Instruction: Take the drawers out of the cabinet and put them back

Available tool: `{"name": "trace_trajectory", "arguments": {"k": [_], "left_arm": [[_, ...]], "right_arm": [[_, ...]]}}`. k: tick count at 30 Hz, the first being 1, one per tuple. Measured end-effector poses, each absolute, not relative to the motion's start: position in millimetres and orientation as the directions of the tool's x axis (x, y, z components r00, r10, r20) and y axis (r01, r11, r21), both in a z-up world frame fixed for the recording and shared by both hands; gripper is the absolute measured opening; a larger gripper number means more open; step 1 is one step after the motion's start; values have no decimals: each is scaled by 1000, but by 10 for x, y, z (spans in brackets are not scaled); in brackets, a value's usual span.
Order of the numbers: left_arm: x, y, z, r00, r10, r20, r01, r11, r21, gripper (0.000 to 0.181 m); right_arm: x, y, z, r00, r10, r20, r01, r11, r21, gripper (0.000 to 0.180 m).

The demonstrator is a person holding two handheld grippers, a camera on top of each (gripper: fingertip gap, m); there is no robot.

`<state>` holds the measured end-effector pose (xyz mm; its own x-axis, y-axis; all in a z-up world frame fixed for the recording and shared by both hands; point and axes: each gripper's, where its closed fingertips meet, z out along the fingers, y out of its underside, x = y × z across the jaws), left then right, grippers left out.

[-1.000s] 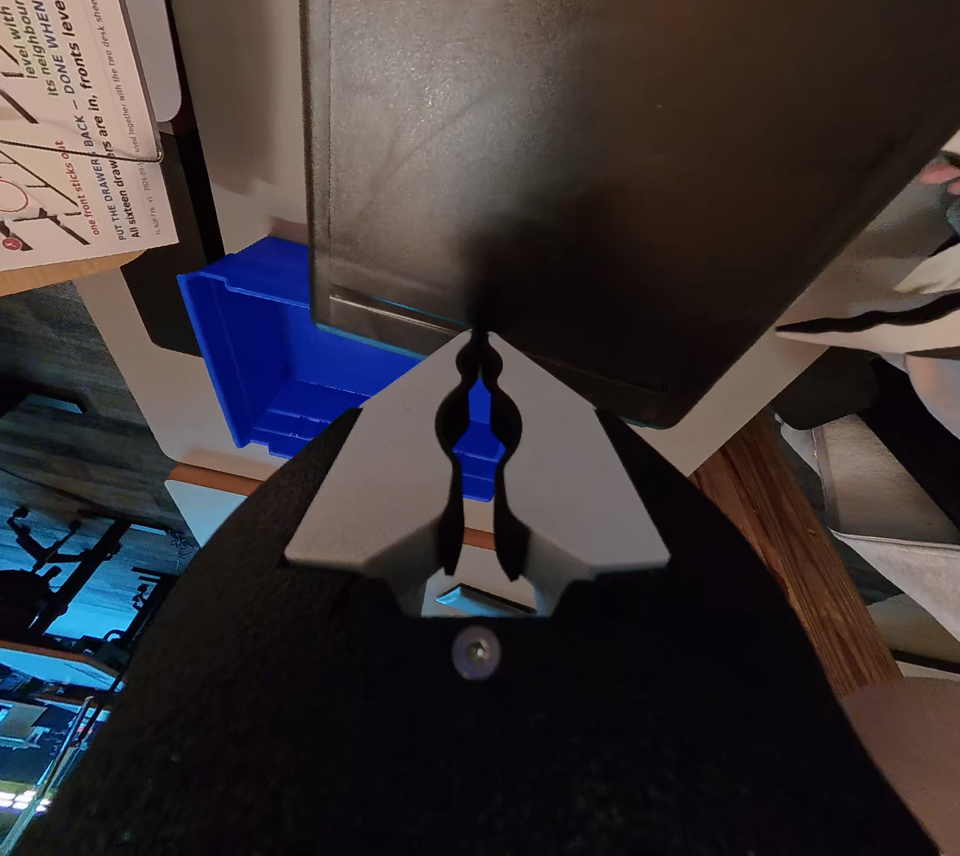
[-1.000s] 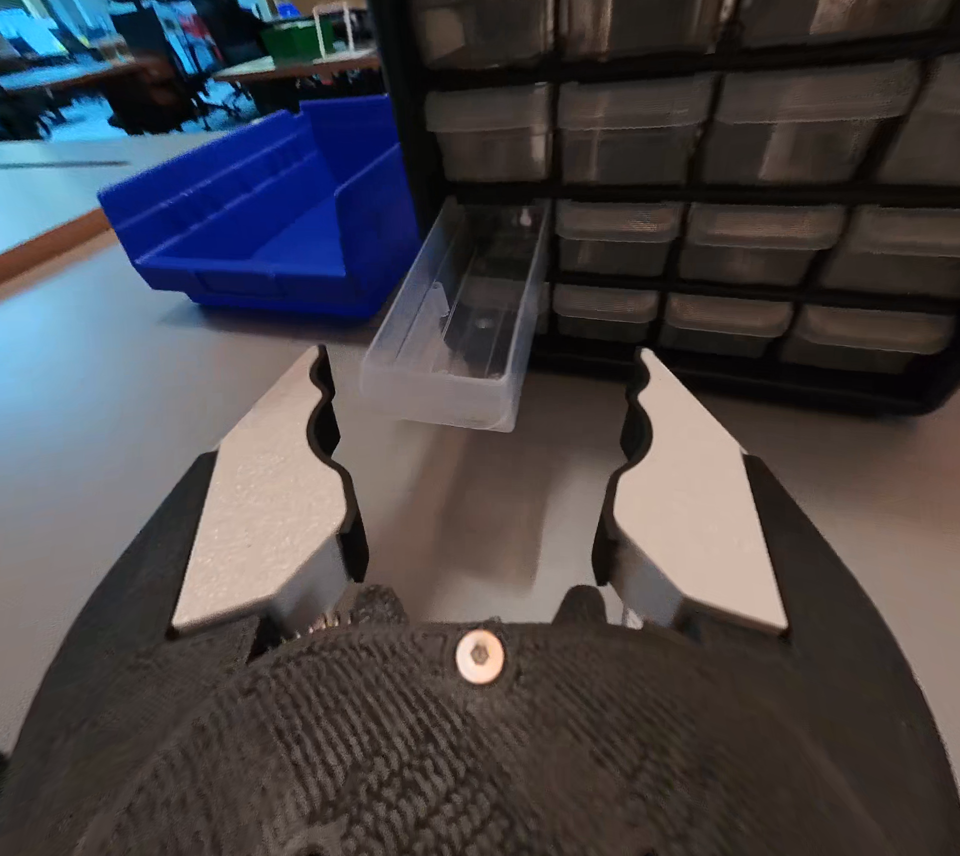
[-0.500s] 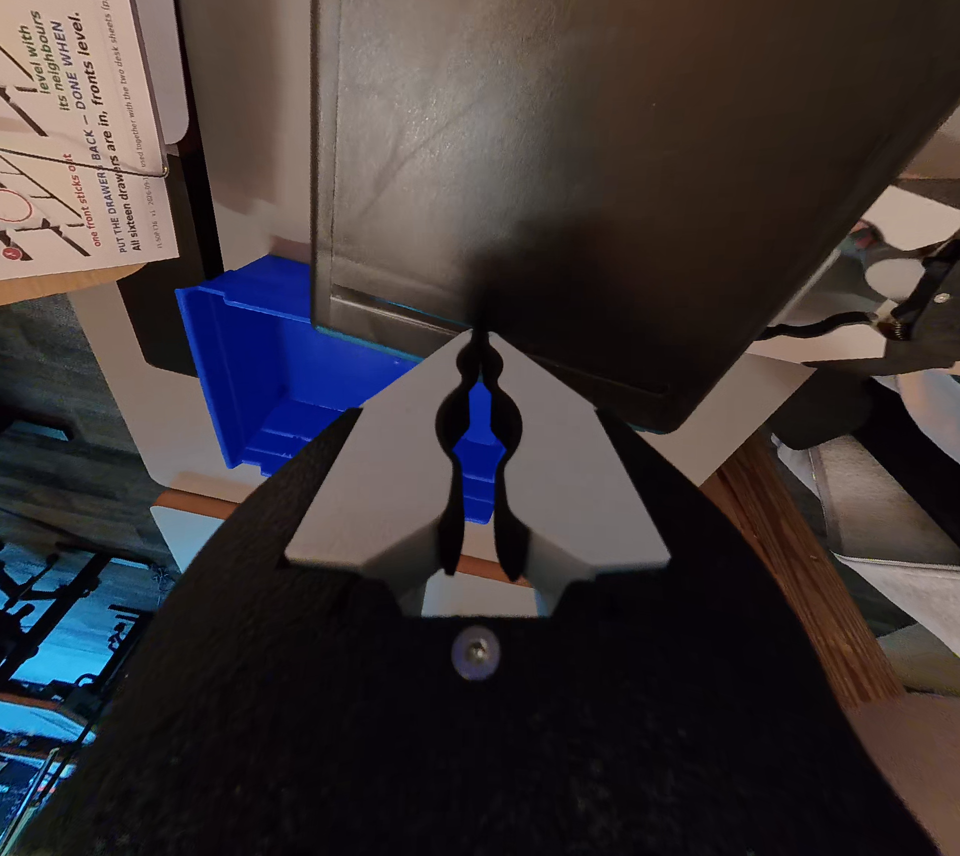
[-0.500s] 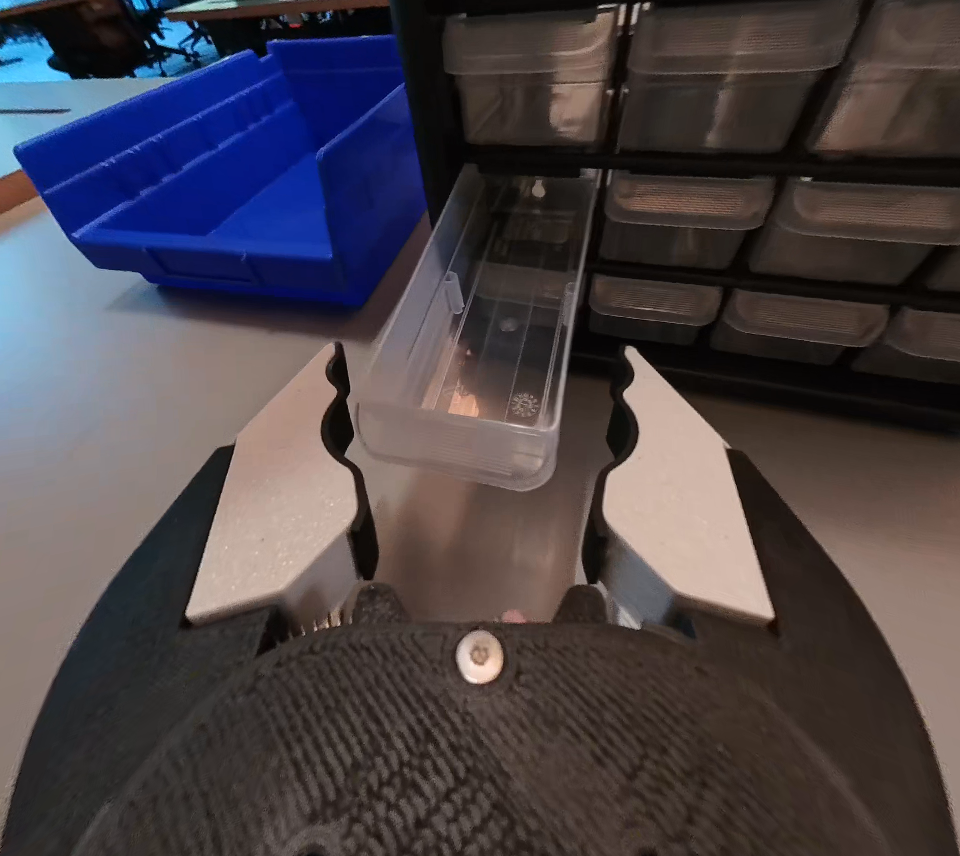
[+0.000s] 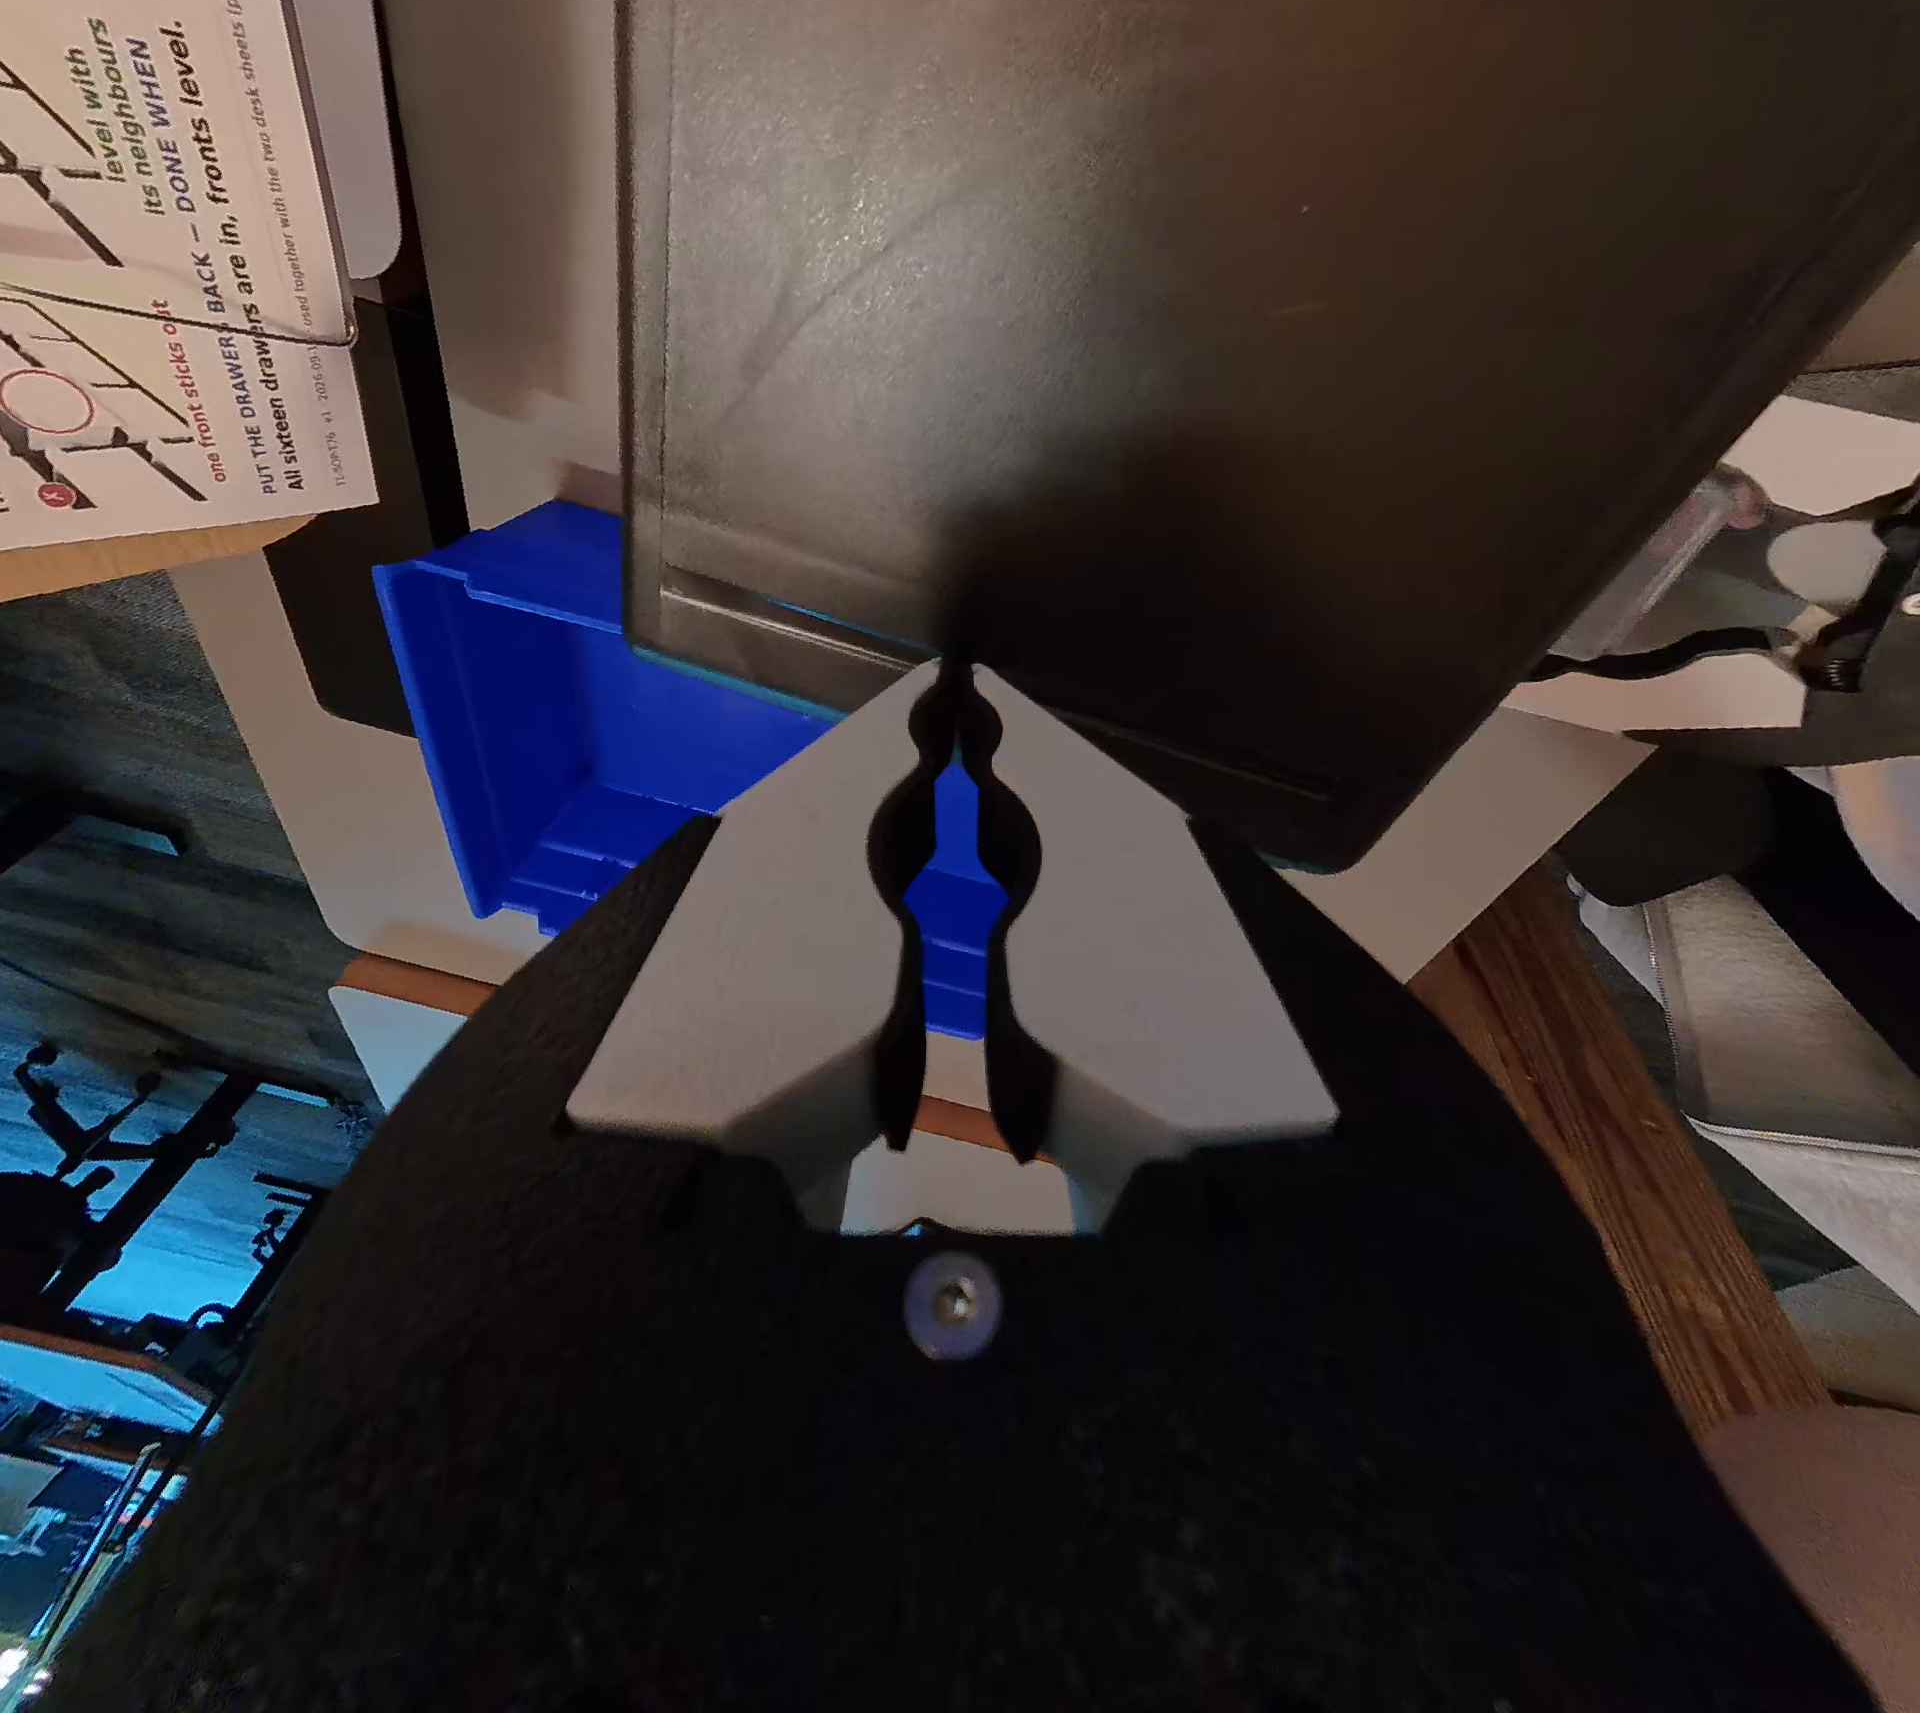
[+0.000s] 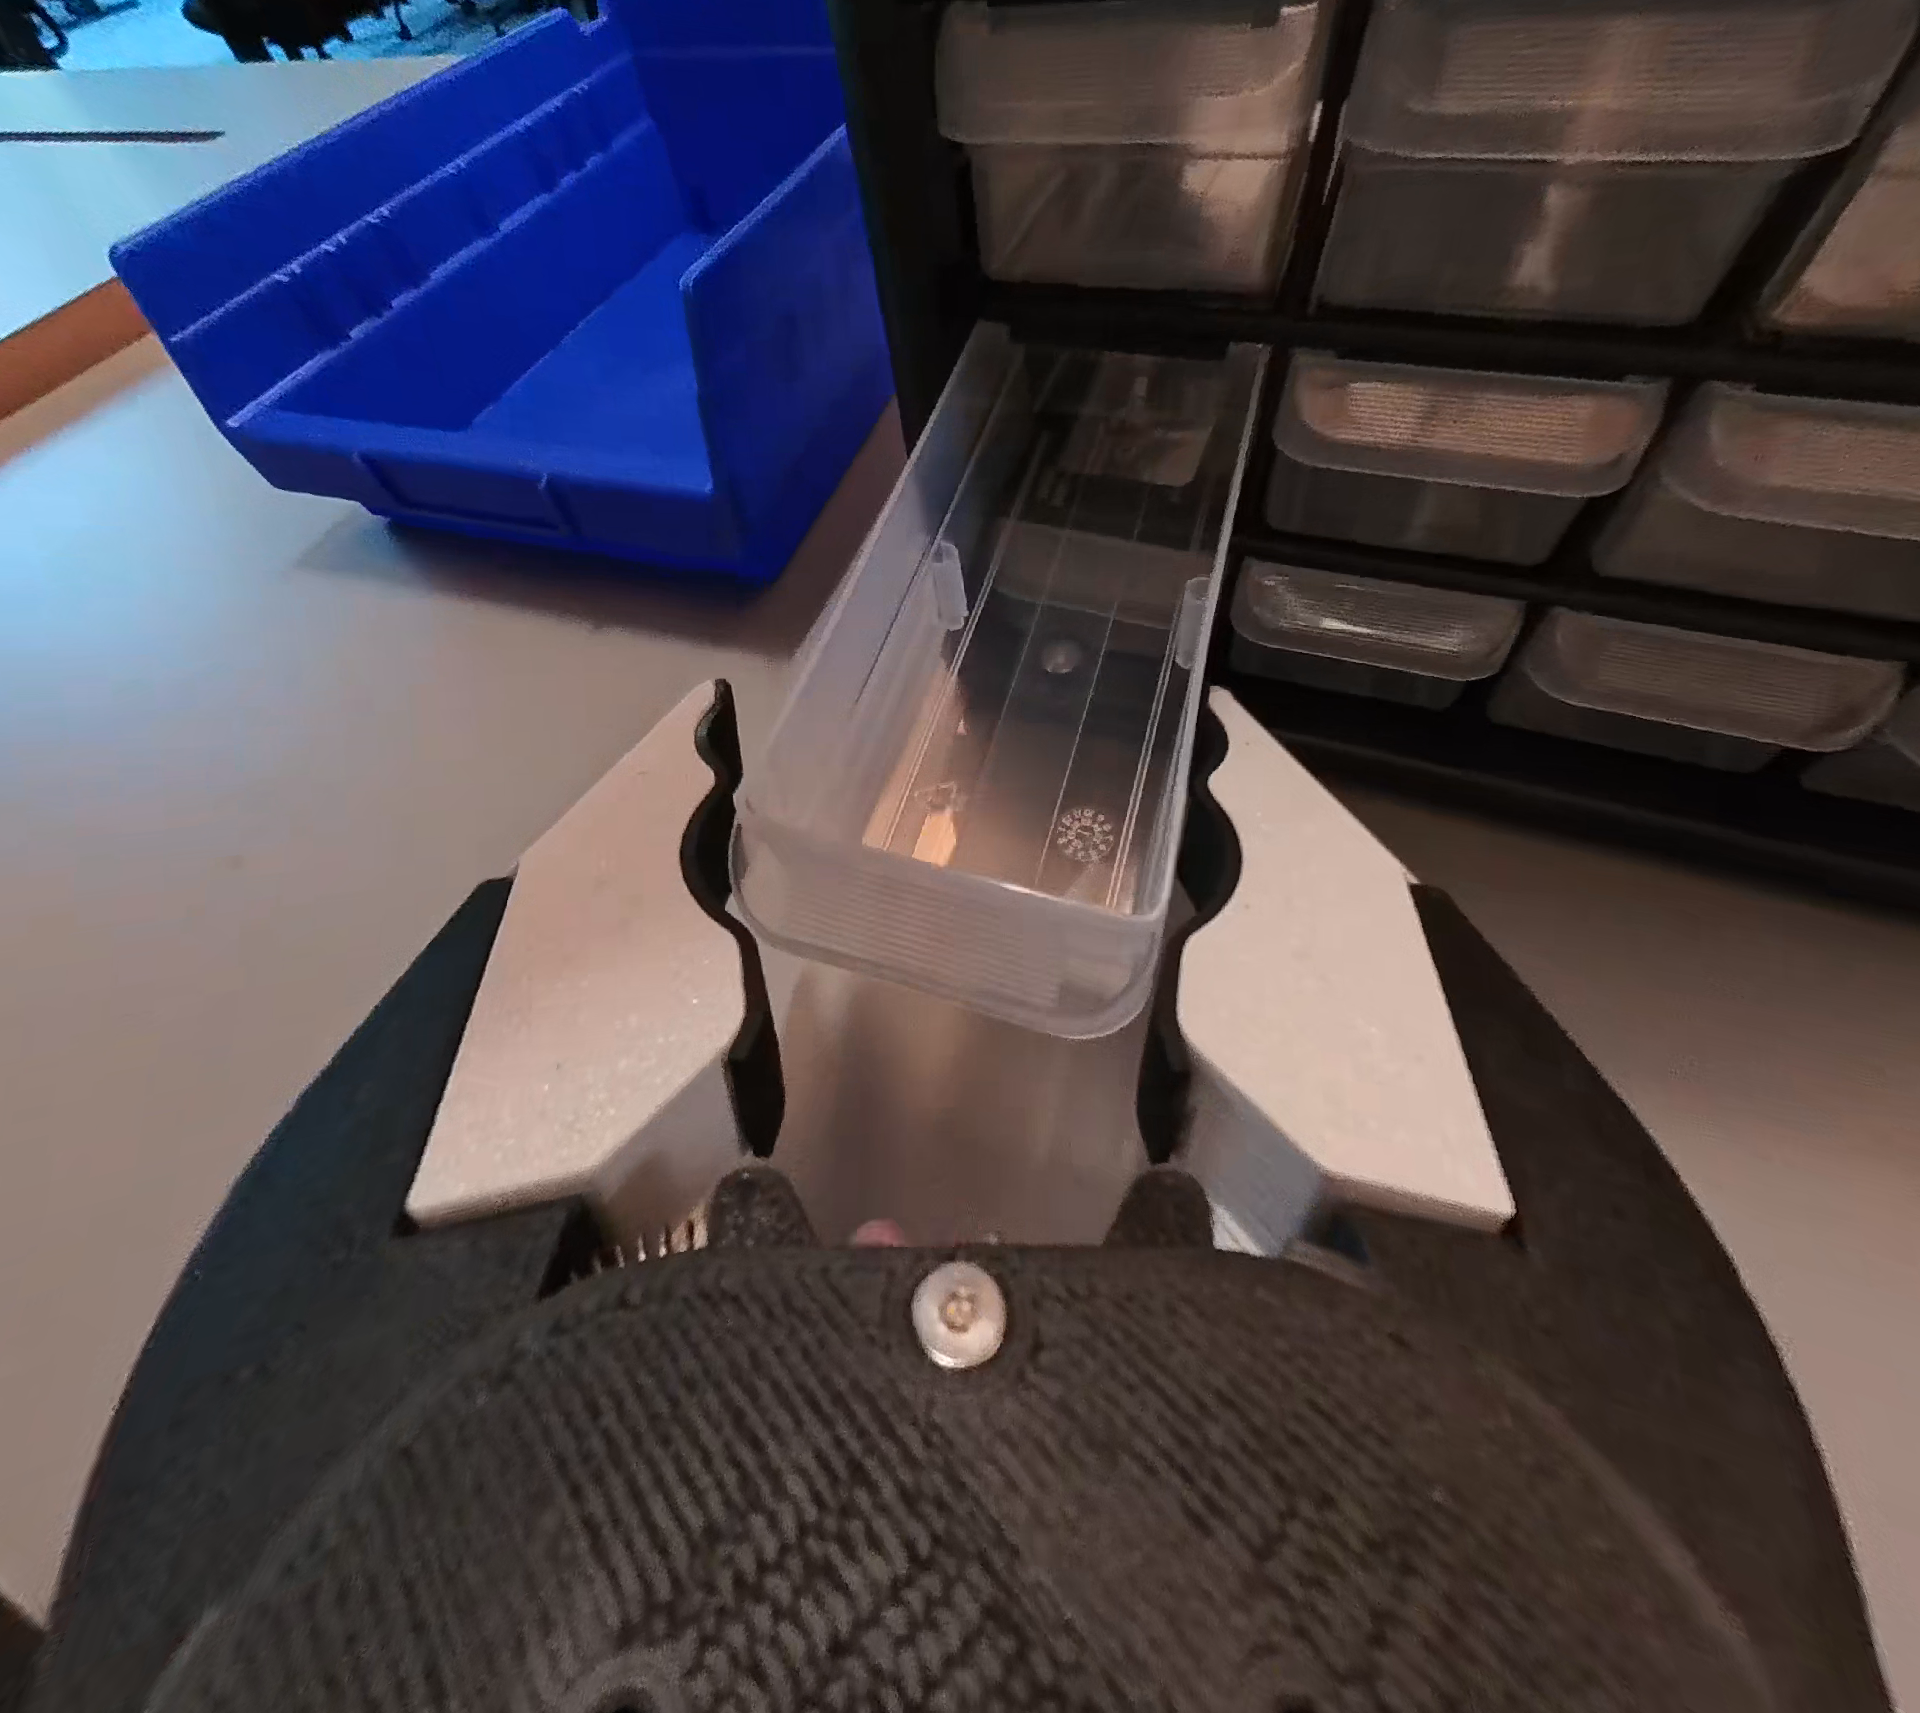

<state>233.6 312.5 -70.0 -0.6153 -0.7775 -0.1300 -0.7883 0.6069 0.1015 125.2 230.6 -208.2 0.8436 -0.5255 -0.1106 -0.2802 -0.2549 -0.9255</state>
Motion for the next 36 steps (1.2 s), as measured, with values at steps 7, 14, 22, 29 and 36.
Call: {"name": "trace_trajectory", "arguments": {"k": [7, 14, 22, 29, 36], "left_arm": [[2335, 3124, -701, -619, -774, -136, -786, 610, 102, 0], [2335, 3124, -701, -620, -773, -135, -785, 610, 109, 0], [2335, 3126, -702, -619, -774, -134, -786, 610, 101, 0], [2334, 3125, -702, -621, -772, -134, -784, 613, 99, 0], [2336, 3124, -702, -618, -775, -132, -786, 613, 82, 0]], "right_arm": [[1113, 2116, -2126, 876, -473, -89, -303, -398, -866, 82], [1061, 2040, -2093, 884, -458, -91, -364, -556, -747, 81], [990, 1948, -1988, 872, -459, -170, -476, -715, -512, 80], [962, 1860, -1998, 857, -457, -238, -515, -768, -381, 80], [978, 1770, -1915, 880, -420, -222, -462, -866, -190, 79]]}}
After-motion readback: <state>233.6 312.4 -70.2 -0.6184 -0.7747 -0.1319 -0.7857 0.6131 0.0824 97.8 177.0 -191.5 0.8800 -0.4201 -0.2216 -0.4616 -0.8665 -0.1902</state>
